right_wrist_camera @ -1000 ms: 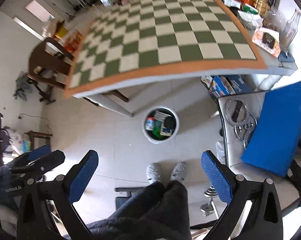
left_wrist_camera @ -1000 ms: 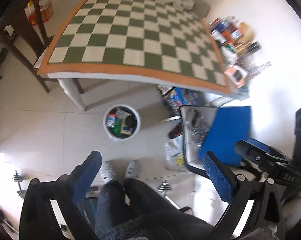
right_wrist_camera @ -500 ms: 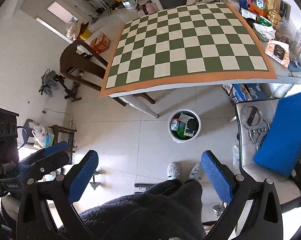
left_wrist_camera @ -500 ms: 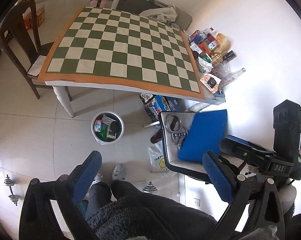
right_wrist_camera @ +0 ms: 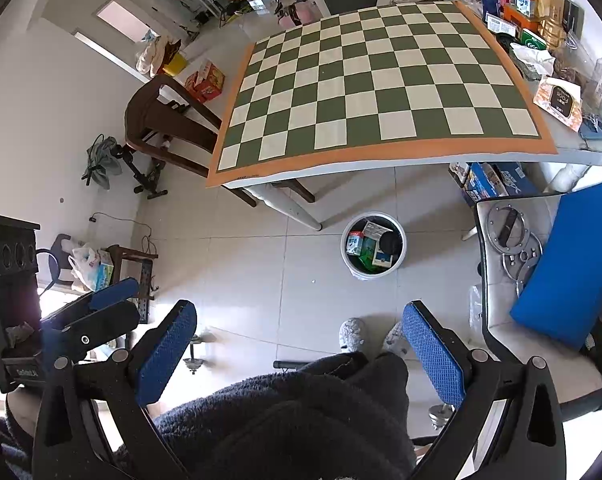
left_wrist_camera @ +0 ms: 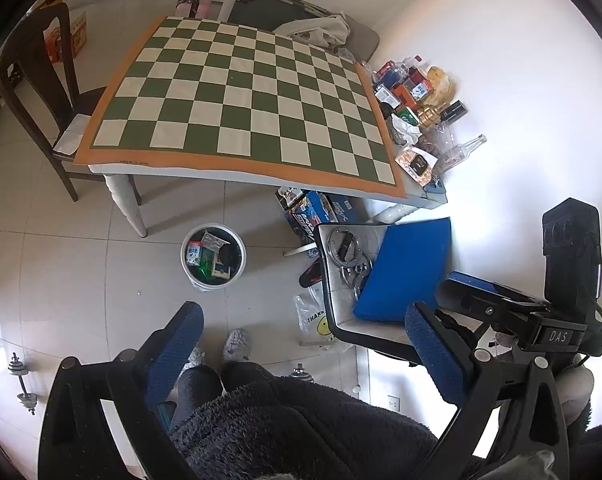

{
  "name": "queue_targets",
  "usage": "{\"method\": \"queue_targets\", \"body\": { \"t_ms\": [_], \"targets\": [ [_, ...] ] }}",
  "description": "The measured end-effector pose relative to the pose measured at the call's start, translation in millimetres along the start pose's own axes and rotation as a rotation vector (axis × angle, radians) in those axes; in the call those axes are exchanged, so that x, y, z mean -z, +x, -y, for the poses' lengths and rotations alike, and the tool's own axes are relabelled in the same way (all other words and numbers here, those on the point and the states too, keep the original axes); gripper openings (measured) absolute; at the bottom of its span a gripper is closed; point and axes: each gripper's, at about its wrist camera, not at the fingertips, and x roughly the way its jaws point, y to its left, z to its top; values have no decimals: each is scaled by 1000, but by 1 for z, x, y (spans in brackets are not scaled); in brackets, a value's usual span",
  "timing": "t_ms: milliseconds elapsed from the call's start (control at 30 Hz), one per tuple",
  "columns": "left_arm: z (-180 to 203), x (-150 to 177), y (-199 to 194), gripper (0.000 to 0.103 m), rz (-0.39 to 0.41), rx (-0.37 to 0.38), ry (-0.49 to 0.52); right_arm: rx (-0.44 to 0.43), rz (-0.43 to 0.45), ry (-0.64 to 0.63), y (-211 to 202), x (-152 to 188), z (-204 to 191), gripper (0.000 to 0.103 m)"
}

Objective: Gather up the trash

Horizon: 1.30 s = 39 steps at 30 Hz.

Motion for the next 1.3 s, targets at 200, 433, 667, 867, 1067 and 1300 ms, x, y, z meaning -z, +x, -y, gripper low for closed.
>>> {"method": "queue_targets", "body": {
  "t_ms": [200, 433, 667, 867, 1067, 1300],
  "targets": [
    [-3, -1, -2, 103, -2, 0, 1, -2, -15, -13, -4, 4, 3, 103],
    [-7, 0, -3, 103, -5, 3, 5, -3, -19, -21, -4, 4, 3, 103],
    [-7, -1, -4, 103, -8, 4, 7, -1, -24, -20, -2, 5, 0, 103],
    [-6, 1, -2, 103, -8, -2, 9, -3, -33, -34, -2, 12, 1, 103],
    [-5, 1, -1, 103, -7, -3, 2, -4, -33, -32, -3, 11, 2, 103],
    [-7, 0, -2, 103, -7, -1, 6, -3, -37, -36, -3, 8, 3, 103]
  ]
}}
